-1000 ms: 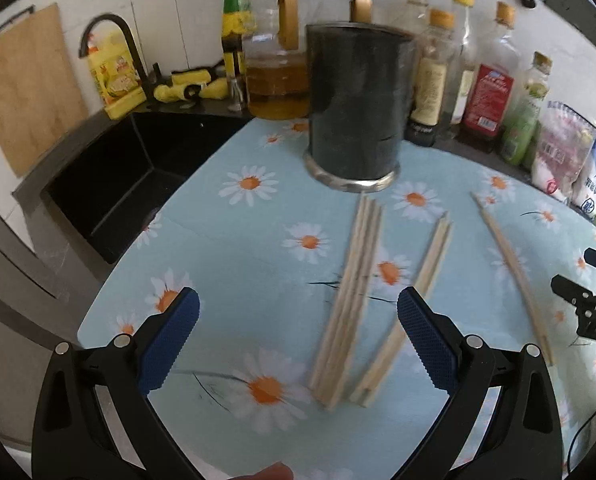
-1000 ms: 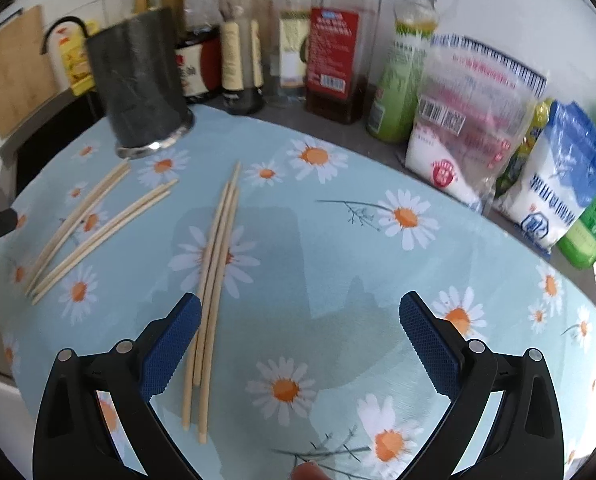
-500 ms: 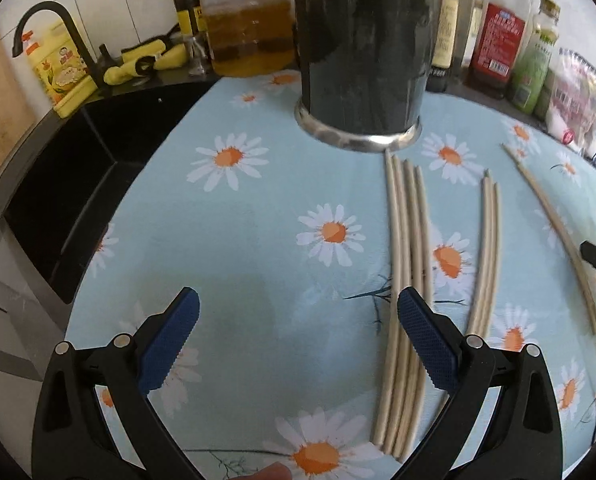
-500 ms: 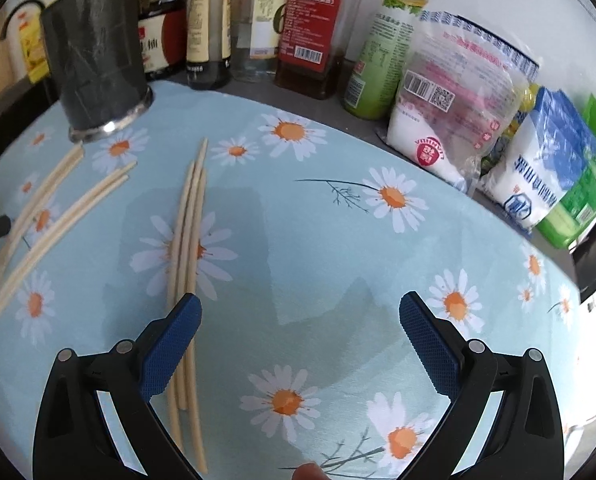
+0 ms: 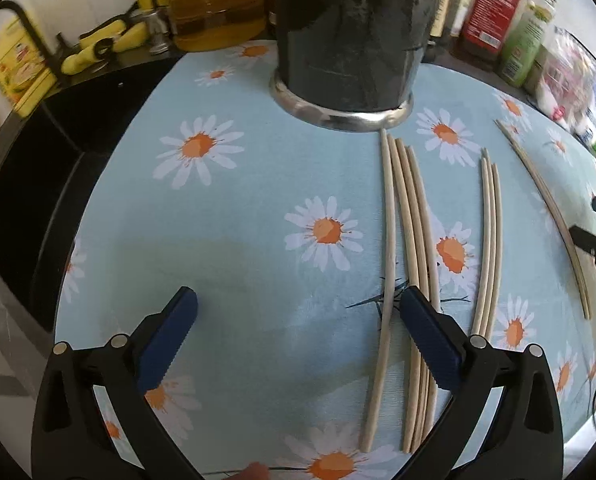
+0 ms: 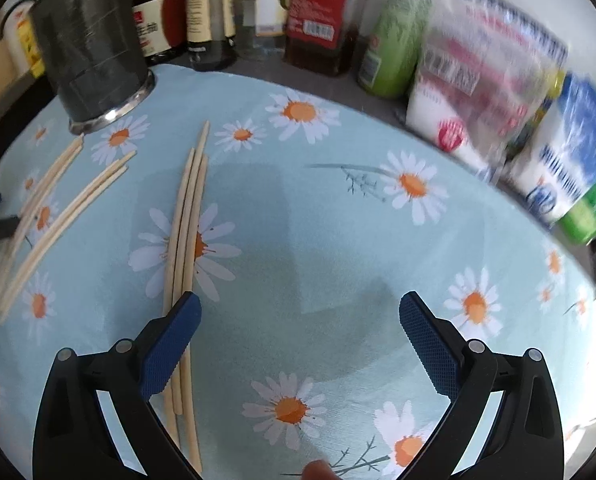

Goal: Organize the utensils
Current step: 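Lower the left gripper onto one chopstick while the right gripper grasps another chopstick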

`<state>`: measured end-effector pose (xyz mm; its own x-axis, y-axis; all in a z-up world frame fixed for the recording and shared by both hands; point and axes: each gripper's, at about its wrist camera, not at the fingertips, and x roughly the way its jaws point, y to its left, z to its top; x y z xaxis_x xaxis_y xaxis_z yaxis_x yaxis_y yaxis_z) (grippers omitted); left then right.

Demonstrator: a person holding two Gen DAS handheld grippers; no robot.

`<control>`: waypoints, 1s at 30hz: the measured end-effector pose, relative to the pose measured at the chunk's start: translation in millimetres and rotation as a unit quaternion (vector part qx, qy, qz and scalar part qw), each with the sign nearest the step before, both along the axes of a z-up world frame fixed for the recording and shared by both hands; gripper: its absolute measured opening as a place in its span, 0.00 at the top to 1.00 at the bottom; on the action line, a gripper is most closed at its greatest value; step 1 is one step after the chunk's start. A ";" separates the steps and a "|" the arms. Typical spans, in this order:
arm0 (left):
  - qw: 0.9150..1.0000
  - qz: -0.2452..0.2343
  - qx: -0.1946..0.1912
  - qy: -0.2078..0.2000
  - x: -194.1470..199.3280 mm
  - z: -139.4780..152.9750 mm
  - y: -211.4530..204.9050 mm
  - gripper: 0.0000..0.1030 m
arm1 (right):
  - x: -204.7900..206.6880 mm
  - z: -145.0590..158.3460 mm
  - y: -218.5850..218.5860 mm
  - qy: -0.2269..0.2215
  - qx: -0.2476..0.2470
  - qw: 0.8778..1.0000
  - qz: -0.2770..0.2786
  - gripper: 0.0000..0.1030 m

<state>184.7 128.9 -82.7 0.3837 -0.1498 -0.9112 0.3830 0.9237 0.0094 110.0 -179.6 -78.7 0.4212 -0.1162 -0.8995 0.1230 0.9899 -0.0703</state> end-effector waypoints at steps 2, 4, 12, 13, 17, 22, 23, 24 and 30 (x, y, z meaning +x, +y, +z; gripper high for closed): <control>1.000 -0.009 -0.005 -0.012 -3.9 -2.0 0.5 0.04 | 1.7 -3.7 -10.7 0.009 0.039 0.999 -0.015 0.06; 1.000 -0.017 -0.010 -0.022 -7.1 -4.0 2.0 0.04 | 2.1 -3.5 -9.6 0.010 0.031 0.999 -0.008 0.07; 1.000 -0.025 -0.005 -0.012 -1.7 -3.4 1.0 0.04 | 6.2 2.4 -17.2 0.022 0.065 0.998 -0.010 0.07; 1.000 -0.029 -0.004 -0.009 -1.2 -3.1 0.3 0.04 | 6.1 5.8 -20.1 0.017 0.095 0.995 -0.005 0.09; 0.999 -0.051 0.004 0.008 7.3 -2.5 -1.9 0.04 | 12.1 12.0 -18.9 0.026 0.108 0.994 0.005 0.12; 0.996 -0.088 0.011 0.017 14.3 -2.1 -4.4 0.04 | 20.2 11.7 -3.5 0.042 0.067 0.997 0.009 0.29; 0.995 -0.096 0.011 0.018 15.5 -1.9 -5.2 0.06 | 22.0 10.8 0.9 0.047 0.055 0.997 0.008 0.29; 0.994 -0.105 0.012 0.018 16.1 -1.5 -6.0 0.06 | 22.9 8.8 7.7 0.053 0.037 0.998 0.009 0.29; 0.986 -0.164 0.003 0.010 15.7 6.6 -8.8 0.36 | 26.2 9.5 14.9 0.068 0.041 0.996 -0.031 0.58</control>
<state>200.4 120.1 -76.1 0.2978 -0.2571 -0.9194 0.6619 0.7495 0.0048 136.2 -164.7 -69.1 0.2899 -0.0619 -0.9551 0.1786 0.9839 -0.0095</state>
